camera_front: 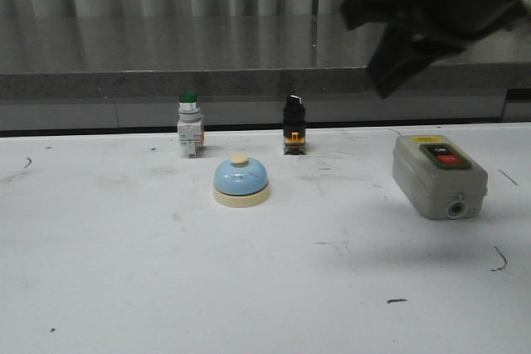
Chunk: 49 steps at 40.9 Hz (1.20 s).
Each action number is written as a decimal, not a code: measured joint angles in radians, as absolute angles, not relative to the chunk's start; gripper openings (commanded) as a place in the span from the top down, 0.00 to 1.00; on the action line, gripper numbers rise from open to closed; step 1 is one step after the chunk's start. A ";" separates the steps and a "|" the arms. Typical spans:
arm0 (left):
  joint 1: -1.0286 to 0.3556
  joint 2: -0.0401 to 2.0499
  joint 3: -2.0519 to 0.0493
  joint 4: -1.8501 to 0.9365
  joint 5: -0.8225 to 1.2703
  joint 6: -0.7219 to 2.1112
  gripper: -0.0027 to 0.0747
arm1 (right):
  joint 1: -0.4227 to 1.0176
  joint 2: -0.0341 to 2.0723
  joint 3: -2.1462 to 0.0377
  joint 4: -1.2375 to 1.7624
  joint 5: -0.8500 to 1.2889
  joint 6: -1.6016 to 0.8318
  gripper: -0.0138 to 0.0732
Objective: Place and press bell with both arms
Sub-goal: 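Move the closed right gripper over the top of the bell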
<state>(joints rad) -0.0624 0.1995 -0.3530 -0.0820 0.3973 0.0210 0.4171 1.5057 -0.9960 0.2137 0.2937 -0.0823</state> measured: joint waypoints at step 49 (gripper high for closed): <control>-0.062 0.199 -0.344 -0.082 0.397 0.019 0.99 | 0.585 1.968 -1.460 0.217 0.376 -0.082 0.91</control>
<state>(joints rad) -0.0624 0.1995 -0.3443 -0.0820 0.3973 0.0191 0.5851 1.9675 -1.4603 0.2168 0.3765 -0.0823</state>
